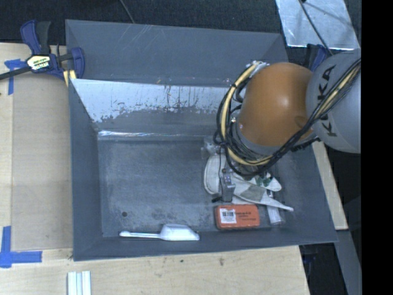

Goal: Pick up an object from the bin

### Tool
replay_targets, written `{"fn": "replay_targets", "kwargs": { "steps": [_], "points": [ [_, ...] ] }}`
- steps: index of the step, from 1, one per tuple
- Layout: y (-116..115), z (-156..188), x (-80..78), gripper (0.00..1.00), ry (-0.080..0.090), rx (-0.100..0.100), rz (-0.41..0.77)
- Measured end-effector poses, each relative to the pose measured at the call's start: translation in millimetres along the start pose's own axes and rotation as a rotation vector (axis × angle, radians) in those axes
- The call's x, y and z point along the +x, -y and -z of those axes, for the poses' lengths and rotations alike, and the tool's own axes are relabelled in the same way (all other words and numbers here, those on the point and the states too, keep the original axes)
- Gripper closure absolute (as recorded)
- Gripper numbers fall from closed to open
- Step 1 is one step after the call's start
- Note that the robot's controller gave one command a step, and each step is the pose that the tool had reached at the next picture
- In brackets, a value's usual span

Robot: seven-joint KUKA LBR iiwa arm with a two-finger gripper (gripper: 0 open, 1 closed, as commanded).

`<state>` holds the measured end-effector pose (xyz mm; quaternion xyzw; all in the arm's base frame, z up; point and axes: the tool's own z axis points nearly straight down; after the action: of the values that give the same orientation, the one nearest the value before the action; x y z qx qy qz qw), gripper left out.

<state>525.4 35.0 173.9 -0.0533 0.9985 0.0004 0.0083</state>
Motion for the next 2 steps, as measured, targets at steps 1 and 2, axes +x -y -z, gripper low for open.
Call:
{"fn": "replay_targets", "kwargs": {
  "steps": [1,2],
  "points": [
    [21.5,-63.8,10.9,0.0,-0.01,0.001,-0.013],
    [46.5,-59.9,6.4,0.0,-0.03,-0.002,-0.034]
  ]
}}
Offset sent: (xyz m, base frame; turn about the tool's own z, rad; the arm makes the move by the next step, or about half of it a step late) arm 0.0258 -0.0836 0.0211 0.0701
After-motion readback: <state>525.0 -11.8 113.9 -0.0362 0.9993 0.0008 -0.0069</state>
